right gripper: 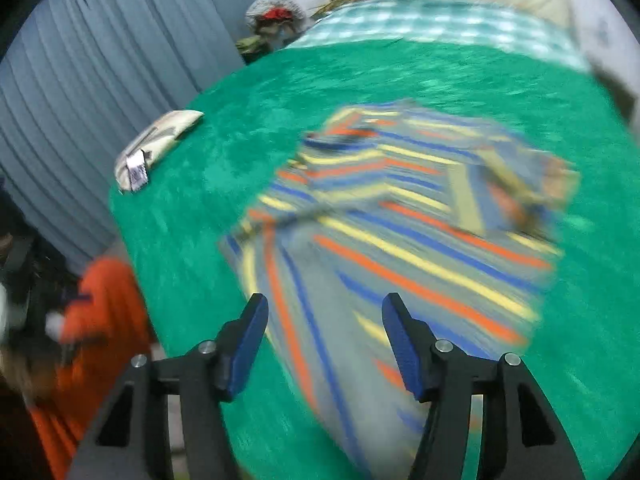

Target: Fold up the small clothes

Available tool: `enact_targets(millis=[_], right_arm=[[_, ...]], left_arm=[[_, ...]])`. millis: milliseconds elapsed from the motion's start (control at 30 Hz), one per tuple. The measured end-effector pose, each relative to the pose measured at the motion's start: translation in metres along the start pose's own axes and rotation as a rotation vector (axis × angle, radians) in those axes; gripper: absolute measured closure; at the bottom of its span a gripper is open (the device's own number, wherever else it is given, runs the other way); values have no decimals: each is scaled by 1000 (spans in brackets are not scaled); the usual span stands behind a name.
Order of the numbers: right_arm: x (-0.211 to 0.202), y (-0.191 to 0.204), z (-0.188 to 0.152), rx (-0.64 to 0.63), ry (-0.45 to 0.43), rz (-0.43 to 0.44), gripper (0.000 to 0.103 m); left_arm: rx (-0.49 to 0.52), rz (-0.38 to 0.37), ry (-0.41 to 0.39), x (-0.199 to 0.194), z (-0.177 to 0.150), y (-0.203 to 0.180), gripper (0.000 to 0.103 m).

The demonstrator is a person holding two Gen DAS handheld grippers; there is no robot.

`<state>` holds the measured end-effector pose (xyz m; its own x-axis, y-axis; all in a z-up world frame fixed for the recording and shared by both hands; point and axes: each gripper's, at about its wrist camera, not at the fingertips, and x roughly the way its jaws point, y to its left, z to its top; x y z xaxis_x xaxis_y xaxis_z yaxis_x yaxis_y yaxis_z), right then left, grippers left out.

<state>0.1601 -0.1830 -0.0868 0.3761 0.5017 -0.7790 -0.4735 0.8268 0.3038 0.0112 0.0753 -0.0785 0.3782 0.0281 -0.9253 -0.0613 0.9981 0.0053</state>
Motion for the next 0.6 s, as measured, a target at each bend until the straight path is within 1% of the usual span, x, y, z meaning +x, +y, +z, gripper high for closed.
enact_targets(millis=[33, 67, 100, 133, 167, 200, 233, 300, 333, 367, 400, 433, 467, 500, 533, 567, 600], right_arm=[[16, 3, 6, 5, 10, -1, 44], [50, 5, 17, 15, 40, -5, 44], [69, 0, 23, 22, 63, -6, 44], [92, 0, 27, 35, 105, -5, 49], [113, 0, 27, 44, 151, 21, 71], [122, 5, 25, 31, 180, 44, 89], [121, 13, 22, 3, 180, 44, 99], [100, 44, 12, -118, 135, 106, 99], [78, 75, -3, -239, 127, 161, 100], [65, 95, -16, -320, 133, 195, 100], [54, 115, -33, -396, 155, 227, 99], [46, 144, -63, -515, 200, 220, 98], [45, 163, -88, -607, 243, 201, 97], [46, 173, -103, -648, 271, 200, 95], [49, 185, -127, -686, 297, 190, 79], [49, 189, -138, -688, 300, 179, 55], [49, 190, -147, -682, 299, 172, 48]], left_arm=[[0, 2, -9, -3, 0, 0, 1], [-4, 5, -19, -6, -2, 3, 1], [-10, 7, -23, -8, -3, 6, 1], [-18, 8, -23, -8, -3, 10, 1], [-30, 11, -21, -8, -5, 15, 1], [-38, 14, -19, -8, -6, 19, 1], [-47, 19, -18, -7, -8, 23, 1], [-74, 28, -25, -5, -12, 36, 1], [-88, 31, -27, -3, -14, 41, 1], [-99, 30, -28, 0, -15, 45, 1], [-108, 28, -27, 3, -15, 49, 1], [-116, 25, -22, 7, -13, 52, 1], [-130, 14, -13, 13, -10, 55, 1], [-144, -2, -15, 17, -7, 58, 1], [-163, -21, -19, 22, -2, 61, 1], [-177, -30, -15, 25, 2, 62, 1], [-193, -51, -14, 30, 7, 65, 1]])
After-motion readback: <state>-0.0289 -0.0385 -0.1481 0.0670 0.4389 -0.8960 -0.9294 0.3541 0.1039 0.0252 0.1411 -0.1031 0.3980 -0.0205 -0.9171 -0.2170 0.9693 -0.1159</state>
